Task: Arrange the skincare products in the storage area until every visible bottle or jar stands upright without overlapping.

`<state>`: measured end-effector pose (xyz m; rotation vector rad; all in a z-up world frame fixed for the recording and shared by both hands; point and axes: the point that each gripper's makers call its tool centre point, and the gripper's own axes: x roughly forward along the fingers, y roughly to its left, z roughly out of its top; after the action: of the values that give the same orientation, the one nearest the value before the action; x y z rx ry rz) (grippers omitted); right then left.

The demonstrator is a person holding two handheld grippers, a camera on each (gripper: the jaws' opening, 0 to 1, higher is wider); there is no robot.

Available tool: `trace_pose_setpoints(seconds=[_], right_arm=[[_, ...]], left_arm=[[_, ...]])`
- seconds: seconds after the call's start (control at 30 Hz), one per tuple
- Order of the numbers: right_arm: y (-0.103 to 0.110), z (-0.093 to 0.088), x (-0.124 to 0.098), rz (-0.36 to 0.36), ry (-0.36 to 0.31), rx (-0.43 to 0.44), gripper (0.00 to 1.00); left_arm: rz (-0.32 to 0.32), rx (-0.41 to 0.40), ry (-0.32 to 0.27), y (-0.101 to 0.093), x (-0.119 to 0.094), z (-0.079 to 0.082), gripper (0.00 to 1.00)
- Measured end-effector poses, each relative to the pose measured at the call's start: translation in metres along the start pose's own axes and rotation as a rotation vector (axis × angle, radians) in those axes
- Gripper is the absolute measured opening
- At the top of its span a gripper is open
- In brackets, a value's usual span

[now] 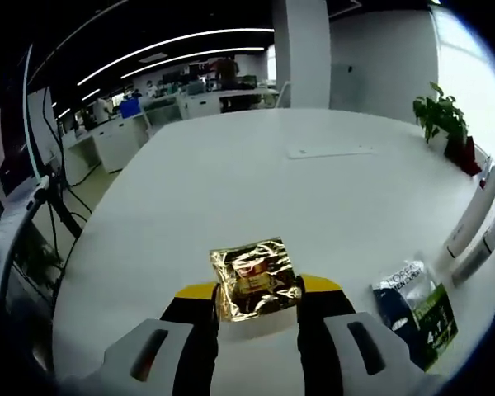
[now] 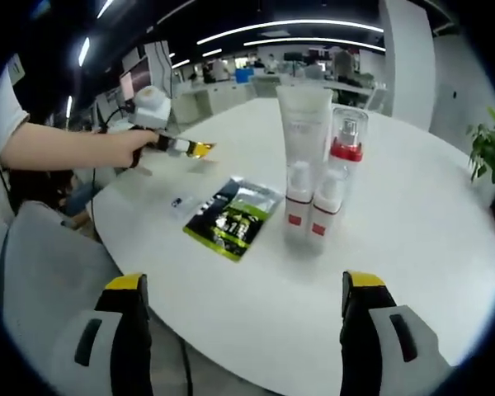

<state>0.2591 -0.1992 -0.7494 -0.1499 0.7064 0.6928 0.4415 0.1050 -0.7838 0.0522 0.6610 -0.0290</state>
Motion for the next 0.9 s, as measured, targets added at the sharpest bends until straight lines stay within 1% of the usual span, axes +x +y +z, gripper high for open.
trace_pose_setpoints(seconds=[0.03, 0.1, 0.17, 0.27, 0.37, 0.43, 0.5, 0.6, 0.7, 0.77, 0.83, 0.87, 0.9], right_arm=[[0.001, 0.001, 0.000, 0.003, -0.004, -0.001, 0.96], [0.001, 0.001, 0.001, 0.009, -0.008, -0.004, 0.96], [0.002, 0.002, 0.001, 0.015, -0.014, -0.006, 0.95], [0.008, 0.005, 0.001, 0.035, -0.022, -0.009, 0.90], [0.012, 0.007, 0.000, 0.043, -0.025, -0.021, 0.91], [0.013, 0.008, 0.000, 0.049, -0.031, -0.023, 0.90], [0.015, 0.010, -0.001, 0.055, -0.037, -0.021, 0.90], [0.019, 0.013, -0.001, 0.069, -0.047, -0.024, 0.89], [0.023, 0.016, -0.004, 0.094, -0.058, -0.006, 0.82], [0.025, 0.018, -0.006, 0.110, -0.071, 0.004, 0.79], [0.028, 0.022, -0.008, 0.123, -0.081, 0.013, 0.75], [0.030, 0.023, -0.008, 0.134, -0.083, 0.020, 0.74], [0.031, 0.024, -0.007, 0.150, -0.091, 0.039, 0.73]], left_arm=[[-0.002, 0.000, -0.003, -0.001, -0.003, 0.000, 0.36], [-0.009, 0.008, -0.011, -0.003, -0.003, 0.004, 0.36], [-0.015, 0.011, -0.017, -0.002, -0.011, 0.001, 0.37], [-0.011, 0.031, -0.022, -0.003, -0.026, -0.005, 0.37], [-0.013, 0.022, -0.021, -0.004, -0.032, -0.008, 0.36], [-0.016, 0.020, -0.022, -0.008, -0.041, -0.009, 0.36], [-0.023, 0.022, -0.027, -0.009, -0.044, -0.010, 0.36], [-0.050, 0.025, -0.035, -0.021, -0.058, -0.009, 0.37], [-0.072, 0.017, -0.045, -0.032, -0.071, -0.010, 0.36], [-0.088, 0.008, -0.047, -0.036, -0.081, -0.015, 0.36], [-0.113, 0.009, -0.054, -0.046, -0.091, -0.016, 0.37], [-0.146, 0.016, -0.049, -0.058, -0.097, -0.016, 0.37], [-0.157, 0.020, -0.047, -0.063, -0.100, -0.017, 0.37]])
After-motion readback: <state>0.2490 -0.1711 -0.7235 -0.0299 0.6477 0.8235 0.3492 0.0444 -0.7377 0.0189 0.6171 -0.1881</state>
